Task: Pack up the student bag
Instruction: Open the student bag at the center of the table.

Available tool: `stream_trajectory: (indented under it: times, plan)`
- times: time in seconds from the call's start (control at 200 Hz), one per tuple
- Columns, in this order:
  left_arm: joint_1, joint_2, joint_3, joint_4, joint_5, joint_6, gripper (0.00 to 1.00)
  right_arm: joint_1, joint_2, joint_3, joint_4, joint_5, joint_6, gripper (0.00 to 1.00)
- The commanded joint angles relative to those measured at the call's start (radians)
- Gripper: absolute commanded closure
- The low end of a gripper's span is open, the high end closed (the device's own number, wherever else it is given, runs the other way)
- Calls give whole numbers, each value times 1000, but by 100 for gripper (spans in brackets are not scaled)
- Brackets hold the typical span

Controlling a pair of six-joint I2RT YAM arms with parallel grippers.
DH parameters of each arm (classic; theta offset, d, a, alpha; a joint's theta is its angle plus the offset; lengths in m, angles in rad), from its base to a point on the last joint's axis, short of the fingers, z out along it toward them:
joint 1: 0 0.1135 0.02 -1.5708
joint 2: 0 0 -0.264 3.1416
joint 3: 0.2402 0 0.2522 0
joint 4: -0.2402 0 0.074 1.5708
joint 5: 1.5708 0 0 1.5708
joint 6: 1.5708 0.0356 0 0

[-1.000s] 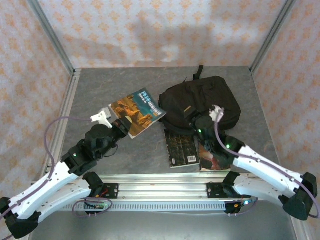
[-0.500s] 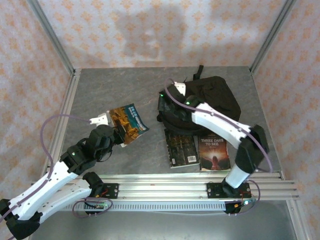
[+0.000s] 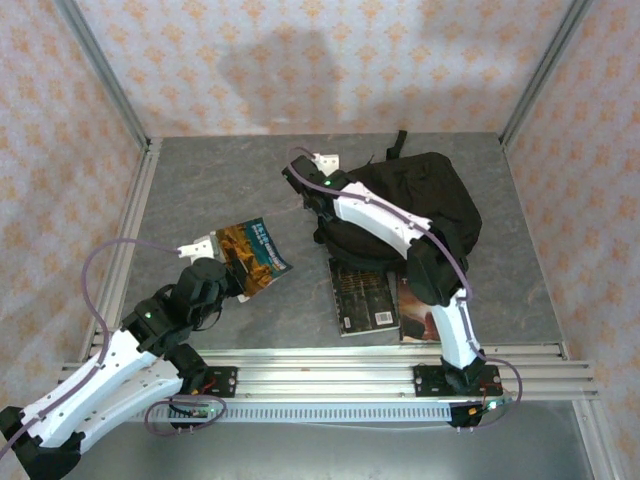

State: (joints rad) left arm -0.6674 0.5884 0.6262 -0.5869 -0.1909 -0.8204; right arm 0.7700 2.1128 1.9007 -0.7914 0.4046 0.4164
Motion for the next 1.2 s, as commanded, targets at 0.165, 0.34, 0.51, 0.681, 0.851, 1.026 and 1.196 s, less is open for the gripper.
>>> stream_trajectory:
  times: [0.165,0.34,0.51,0.681,0.851,1.026,1.196]
  plan:
    - [18,12,10,70,-7,18,100,-24,31,19,-55,121,-57,69]
    - [25,17,20,78,-1,21,100,-39,-20,-33,-16,124,-85,100]
    - [26,44,63,110,46,47,100,-66,-112,-96,35,57,-106,100]
    - [25,91,104,225,196,96,100,-92,-222,-146,61,-65,-146,100]
    - [25,111,185,248,221,158,100,-100,-331,-158,32,-172,-200,100]
    - [26,102,218,255,185,196,100,-103,-448,-205,35,-257,-234,100]
    - [26,148,194,369,179,172,100,-113,-509,-214,23,-366,-258,100]
